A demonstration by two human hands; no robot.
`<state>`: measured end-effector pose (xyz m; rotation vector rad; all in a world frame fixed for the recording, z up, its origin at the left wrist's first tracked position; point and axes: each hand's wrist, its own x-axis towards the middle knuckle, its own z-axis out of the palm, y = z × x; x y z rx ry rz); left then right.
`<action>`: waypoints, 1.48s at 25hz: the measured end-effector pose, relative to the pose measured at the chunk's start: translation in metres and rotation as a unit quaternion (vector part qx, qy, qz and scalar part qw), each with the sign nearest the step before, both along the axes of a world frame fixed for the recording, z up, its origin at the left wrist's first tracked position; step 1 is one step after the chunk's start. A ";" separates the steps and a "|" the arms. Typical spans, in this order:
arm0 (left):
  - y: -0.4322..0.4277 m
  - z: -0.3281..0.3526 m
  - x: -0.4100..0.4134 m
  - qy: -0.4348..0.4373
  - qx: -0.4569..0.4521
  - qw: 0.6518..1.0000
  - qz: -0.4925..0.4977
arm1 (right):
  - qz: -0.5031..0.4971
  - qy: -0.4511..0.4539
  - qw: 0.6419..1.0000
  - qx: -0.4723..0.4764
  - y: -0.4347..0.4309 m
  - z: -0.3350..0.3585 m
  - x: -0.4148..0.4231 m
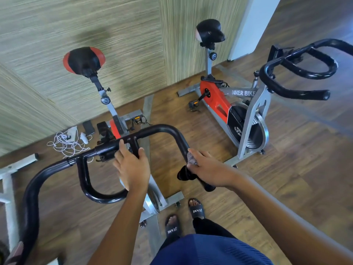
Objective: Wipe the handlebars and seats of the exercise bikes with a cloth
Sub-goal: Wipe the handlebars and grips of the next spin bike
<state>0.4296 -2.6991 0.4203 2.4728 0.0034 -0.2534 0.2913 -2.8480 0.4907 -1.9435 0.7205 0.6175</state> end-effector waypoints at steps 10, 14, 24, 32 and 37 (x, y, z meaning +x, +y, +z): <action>-0.088 0.086 -0.053 -0.047 -0.258 0.867 -0.423 | -0.501 -0.237 0.751 0.359 -0.056 0.033 -0.038; -0.140 0.111 -0.072 -0.072 -0.204 0.752 -0.623 | -0.556 -0.315 0.645 0.419 -0.072 0.049 -0.060; -0.306 0.146 -0.104 -0.061 -0.233 0.689 -0.684 | -0.552 -0.372 0.653 0.360 -0.203 0.085 -0.122; -0.464 0.175 -0.114 0.024 -0.291 0.736 -0.611 | -0.461 -0.367 0.742 0.320 -0.337 0.114 -0.148; -0.551 0.177 -0.100 0.169 -0.251 0.792 -0.530 | -0.494 -0.356 0.755 0.244 -0.404 0.116 -0.154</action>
